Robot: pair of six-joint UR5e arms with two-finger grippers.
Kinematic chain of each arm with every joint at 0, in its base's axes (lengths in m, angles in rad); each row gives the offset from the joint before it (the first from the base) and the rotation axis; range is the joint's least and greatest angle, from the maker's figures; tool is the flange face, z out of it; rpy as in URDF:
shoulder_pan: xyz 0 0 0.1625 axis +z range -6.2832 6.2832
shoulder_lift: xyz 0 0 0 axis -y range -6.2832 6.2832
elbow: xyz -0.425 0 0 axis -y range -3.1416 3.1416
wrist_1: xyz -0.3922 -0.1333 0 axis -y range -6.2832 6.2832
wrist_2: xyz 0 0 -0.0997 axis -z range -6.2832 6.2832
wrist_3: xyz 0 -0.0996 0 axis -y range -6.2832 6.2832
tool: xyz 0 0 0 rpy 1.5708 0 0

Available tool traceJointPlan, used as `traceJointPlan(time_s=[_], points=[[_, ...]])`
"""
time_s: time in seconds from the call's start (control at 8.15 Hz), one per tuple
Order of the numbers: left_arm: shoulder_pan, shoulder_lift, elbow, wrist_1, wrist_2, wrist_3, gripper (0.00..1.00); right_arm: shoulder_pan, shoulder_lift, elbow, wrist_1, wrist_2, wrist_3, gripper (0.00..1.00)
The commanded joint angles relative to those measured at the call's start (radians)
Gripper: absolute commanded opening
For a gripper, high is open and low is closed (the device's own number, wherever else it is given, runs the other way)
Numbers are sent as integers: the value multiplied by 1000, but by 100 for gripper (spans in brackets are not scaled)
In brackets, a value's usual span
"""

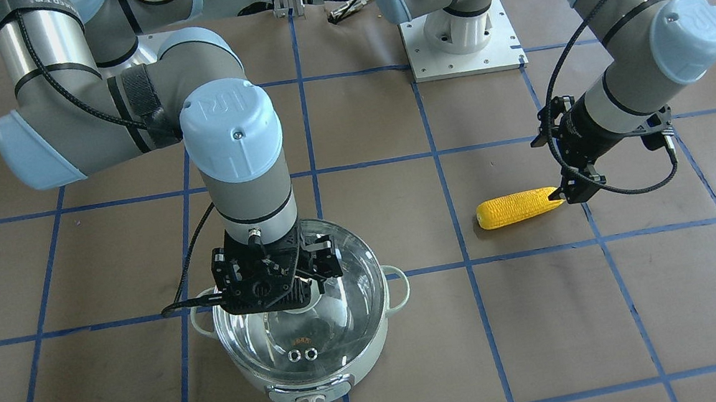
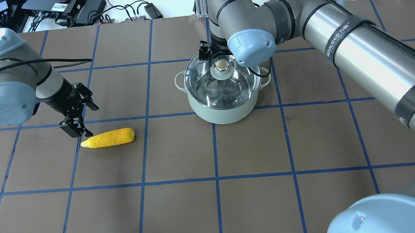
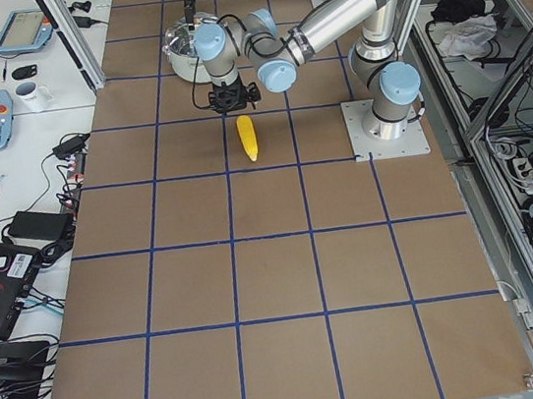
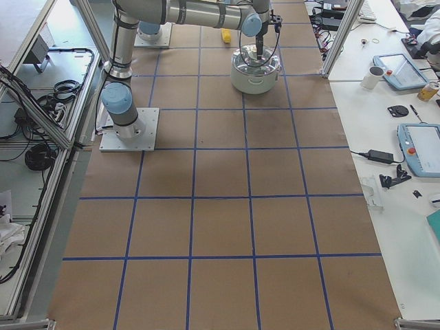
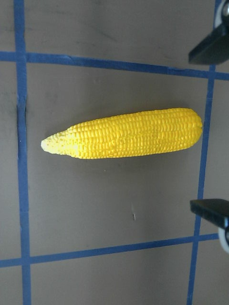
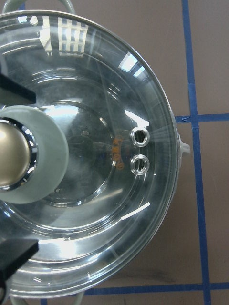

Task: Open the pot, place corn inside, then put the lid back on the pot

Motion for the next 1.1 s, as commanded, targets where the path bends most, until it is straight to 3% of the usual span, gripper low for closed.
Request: traceJointPlan(time_s=[0.0, 0.25, 0.61, 0.74, 0.98], points=[[2, -62, -71, 143, -7, -71, 100, 1, -1, 1, -5, 0, 5, 94], [0, -148, -72, 183, -1, -78, 100, 1, 0, 1, -7, 0, -3, 90], [0, -179, -75, 188, 4, -76, 100, 1, 3, 1, -16, 2, 2, 85], [0, -186, -76, 188, 4, -78, 100, 3, 5, 1, -18, 2, 2, 81], [-1, -189, -76, 187, 11, -76, 100, 1, 5, 1, -21, 2, 3, 63]])
